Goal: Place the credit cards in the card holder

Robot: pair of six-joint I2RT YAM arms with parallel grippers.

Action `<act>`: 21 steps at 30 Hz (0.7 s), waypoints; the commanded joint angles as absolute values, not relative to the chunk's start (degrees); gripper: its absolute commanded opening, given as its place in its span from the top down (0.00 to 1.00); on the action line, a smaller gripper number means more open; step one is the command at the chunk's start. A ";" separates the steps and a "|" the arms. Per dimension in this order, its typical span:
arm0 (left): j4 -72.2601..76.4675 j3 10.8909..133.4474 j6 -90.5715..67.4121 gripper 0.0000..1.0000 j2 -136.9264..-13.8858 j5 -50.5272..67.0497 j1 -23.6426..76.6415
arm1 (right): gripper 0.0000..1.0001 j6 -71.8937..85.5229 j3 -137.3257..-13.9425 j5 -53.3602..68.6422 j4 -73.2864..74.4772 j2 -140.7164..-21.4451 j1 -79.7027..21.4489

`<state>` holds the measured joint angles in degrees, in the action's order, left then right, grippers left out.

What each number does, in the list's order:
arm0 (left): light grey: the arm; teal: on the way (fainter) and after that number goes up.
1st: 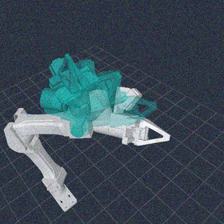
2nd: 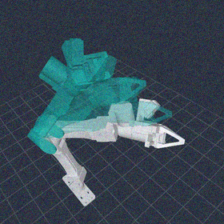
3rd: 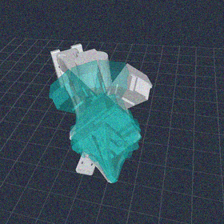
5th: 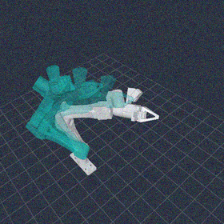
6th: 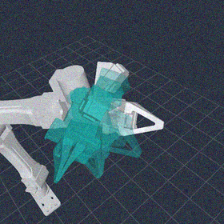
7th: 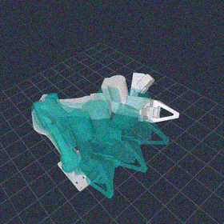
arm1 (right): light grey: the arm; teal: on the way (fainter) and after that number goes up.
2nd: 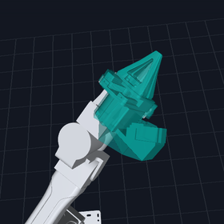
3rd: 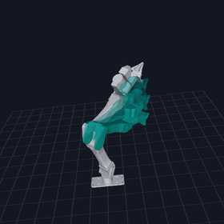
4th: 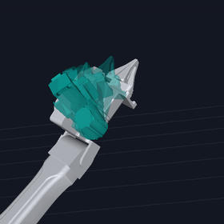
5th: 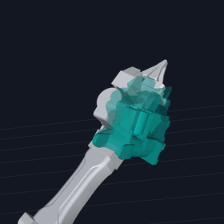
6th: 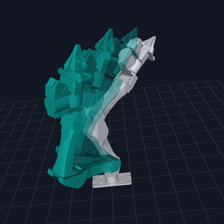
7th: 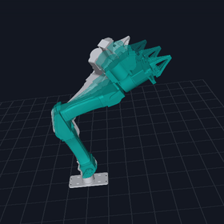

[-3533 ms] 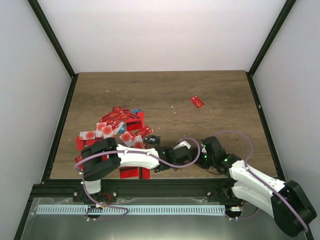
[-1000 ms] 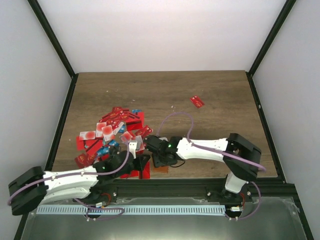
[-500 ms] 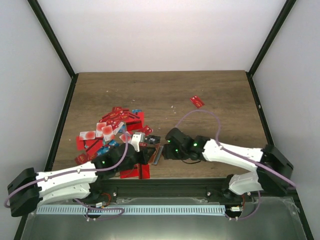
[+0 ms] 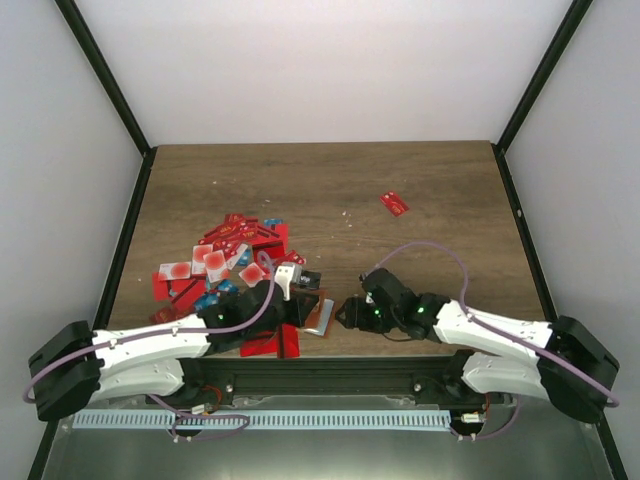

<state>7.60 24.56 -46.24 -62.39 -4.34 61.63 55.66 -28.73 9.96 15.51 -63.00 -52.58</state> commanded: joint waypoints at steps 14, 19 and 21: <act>-8.50 20.28 -43.24 0.92 -46.89 -7.52 50.37 | 0.49 58.00 -31.75 14.94 0.24 -78.86 -52.21; -9.33 17.21 -44.71 0.92 -45.24 -7.47 46.83 | 0.49 56.74 -34.58 17.19 -2.65 -84.33 -51.80; -11.23 16.61 -45.47 0.93 -44.77 -8.11 44.99 | 0.49 56.52 -35.40 18.52 -4.35 -86.13 -51.30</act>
